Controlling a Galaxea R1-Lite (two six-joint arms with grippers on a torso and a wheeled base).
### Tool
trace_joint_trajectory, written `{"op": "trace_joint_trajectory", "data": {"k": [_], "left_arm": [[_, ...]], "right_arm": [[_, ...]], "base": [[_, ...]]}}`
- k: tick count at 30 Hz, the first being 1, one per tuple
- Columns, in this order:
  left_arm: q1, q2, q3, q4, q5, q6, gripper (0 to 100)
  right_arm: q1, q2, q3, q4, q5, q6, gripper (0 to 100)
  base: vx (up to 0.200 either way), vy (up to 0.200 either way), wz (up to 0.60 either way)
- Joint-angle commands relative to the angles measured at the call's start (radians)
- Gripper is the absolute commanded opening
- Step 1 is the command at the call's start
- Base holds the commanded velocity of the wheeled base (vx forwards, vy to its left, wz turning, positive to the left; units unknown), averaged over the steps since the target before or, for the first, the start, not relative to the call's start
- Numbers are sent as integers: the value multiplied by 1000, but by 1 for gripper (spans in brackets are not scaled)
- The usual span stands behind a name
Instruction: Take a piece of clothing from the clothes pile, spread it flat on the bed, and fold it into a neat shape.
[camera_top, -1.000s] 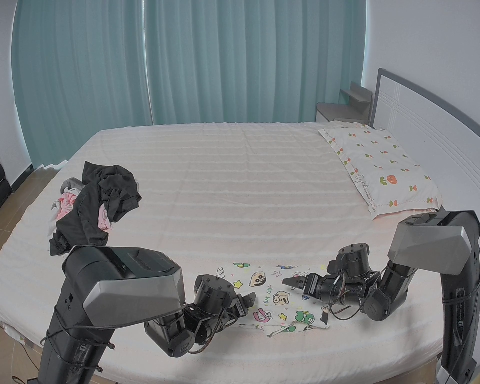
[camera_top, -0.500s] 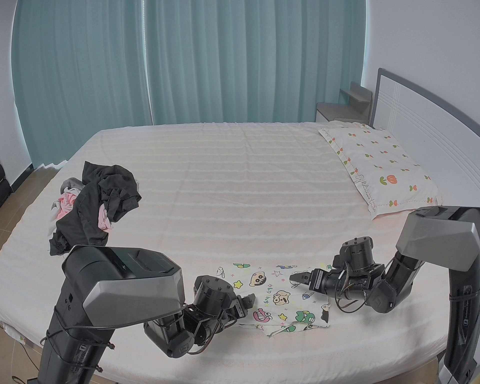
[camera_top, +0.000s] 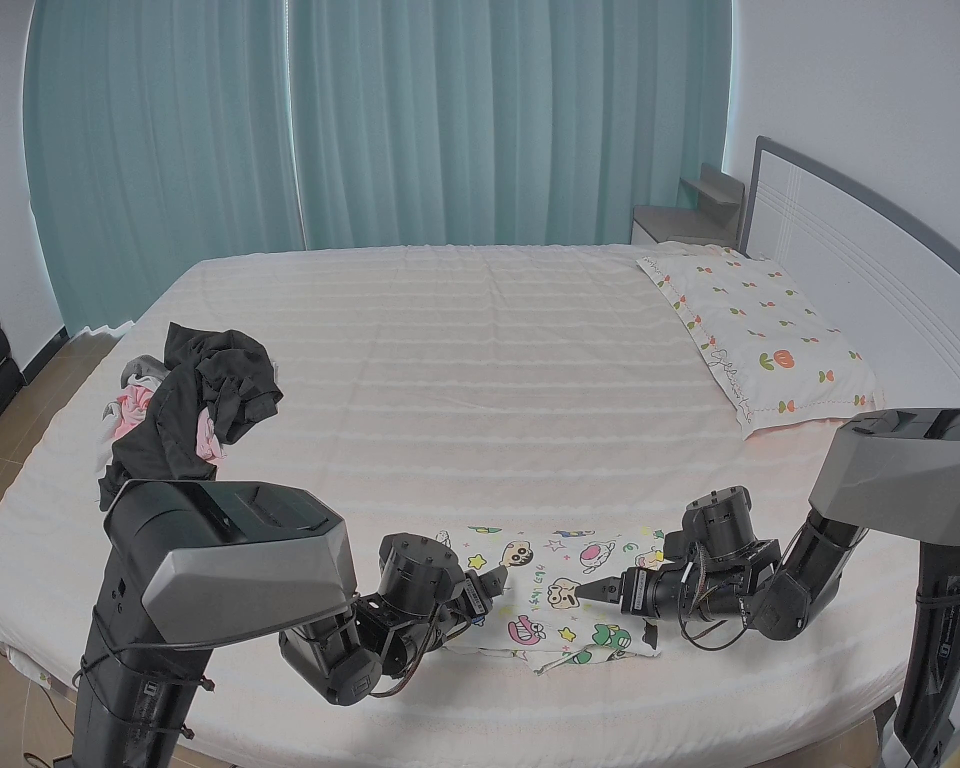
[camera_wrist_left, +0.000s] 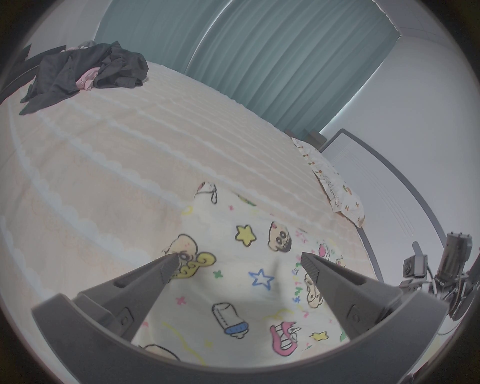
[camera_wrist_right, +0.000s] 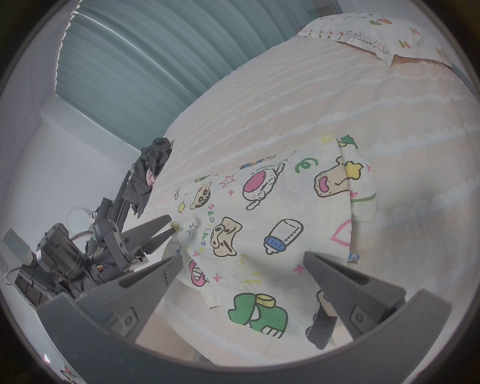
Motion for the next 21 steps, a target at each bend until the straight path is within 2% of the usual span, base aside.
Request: {"op": "trace_joint_trajectory", "data": {"k": [1, 4, 8, 10, 12, 17, 19, 21], "left_arm": [[13, -94, -1, 4, 0, 7, 100], [39, -172, 0, 5, 0, 53, 100], [56, -274, -11, 10, 1, 105, 100], [56, -347, -14, 21, 3, 175, 100], [59, -412, -3, 33, 32, 232, 100], [55, -651, 54, 73, 173, 280, 100], [51, -761, 87, 116, 185, 323, 100], [51, -896, 135, 186, 199, 367, 100]], "right_arm": [[-22, -79, -6, 8, -2, -11, 100], [-35, -181, 15, 5, -17, -9, 100], [-63, -346, 112, -10, -78, -11, 100], [-72, -503, 188, -15, -100, -8, 100], [-74, -638, 257, -13, -111, -9, 100], [-65, -1020, 440, 16, -126, -34, 100], [-74, -1132, 477, 70, -129, -60, 100], [-108, -1276, 495, 189, -135, -107, 100]], "base": [[0, 0, 0], [0, 0, 0], [0, 0, 0], [0, 0, 0], [0, 0, 0], [0, 0, 0], [0, 0, 0], [0, 0, 0]]}}
